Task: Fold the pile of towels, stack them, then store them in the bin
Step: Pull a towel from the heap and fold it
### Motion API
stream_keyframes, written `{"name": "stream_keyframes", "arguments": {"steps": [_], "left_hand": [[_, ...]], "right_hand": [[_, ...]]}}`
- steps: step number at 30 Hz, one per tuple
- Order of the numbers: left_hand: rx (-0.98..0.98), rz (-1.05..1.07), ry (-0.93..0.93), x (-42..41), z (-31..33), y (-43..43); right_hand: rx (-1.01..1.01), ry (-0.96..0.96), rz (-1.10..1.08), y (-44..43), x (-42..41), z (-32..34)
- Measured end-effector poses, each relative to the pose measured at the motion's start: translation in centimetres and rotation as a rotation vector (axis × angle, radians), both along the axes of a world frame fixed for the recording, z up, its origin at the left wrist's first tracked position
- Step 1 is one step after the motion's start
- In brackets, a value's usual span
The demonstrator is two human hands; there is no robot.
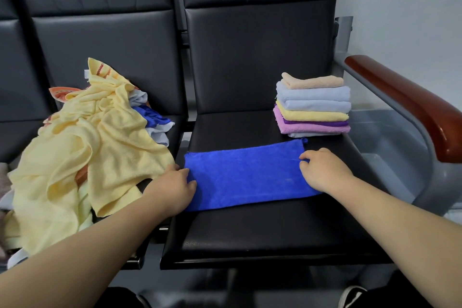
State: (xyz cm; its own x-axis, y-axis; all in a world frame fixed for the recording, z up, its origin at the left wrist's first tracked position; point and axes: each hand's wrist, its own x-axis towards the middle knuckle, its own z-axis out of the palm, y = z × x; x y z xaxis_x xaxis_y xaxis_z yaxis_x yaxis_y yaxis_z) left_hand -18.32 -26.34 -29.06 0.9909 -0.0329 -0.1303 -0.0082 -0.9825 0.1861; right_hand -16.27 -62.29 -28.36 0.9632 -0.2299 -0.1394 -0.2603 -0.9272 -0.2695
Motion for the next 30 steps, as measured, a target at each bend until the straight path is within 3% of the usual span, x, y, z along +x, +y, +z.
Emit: {"name": "stream_keyframes", "arguments": {"steps": [6, 11, 15, 22, 25, 30], "left_hand": [[-0.006, -0.015, -0.13, 1.1, 0.4, -2.2], [-0.103, -0.276, -0.096, 1.4, 0.2, -6.0], [0.04, -0.412, -0.1, 0.7, 0.1, -8.3], [0.156, -0.373, -0.031, 3.1, -0.5, -8.3], [0.228, -0.315, -0.049, 4.9, -0.2, -8.7], [0.172, -0.193, -0.005, 5.2, -0.5, -8.8]], "right_hand": [[-0.108, -0.062, 0.045, 1.3, -0.5, 0.7], [-0.136, -0.135, 0.221, 2.9, 0.1, 0.7], [-0.083, -0.091, 0.386, 3.3, 0.9, 0.1], [-0.227, -0.005, 0.374, 3.9, 0.1, 0.8], [-0.151, 0.034, 0.421, 4.7, -1.2, 1.0], [-0.023, 0.036, 0.531, 5.2, -2.5, 1.0]]}}
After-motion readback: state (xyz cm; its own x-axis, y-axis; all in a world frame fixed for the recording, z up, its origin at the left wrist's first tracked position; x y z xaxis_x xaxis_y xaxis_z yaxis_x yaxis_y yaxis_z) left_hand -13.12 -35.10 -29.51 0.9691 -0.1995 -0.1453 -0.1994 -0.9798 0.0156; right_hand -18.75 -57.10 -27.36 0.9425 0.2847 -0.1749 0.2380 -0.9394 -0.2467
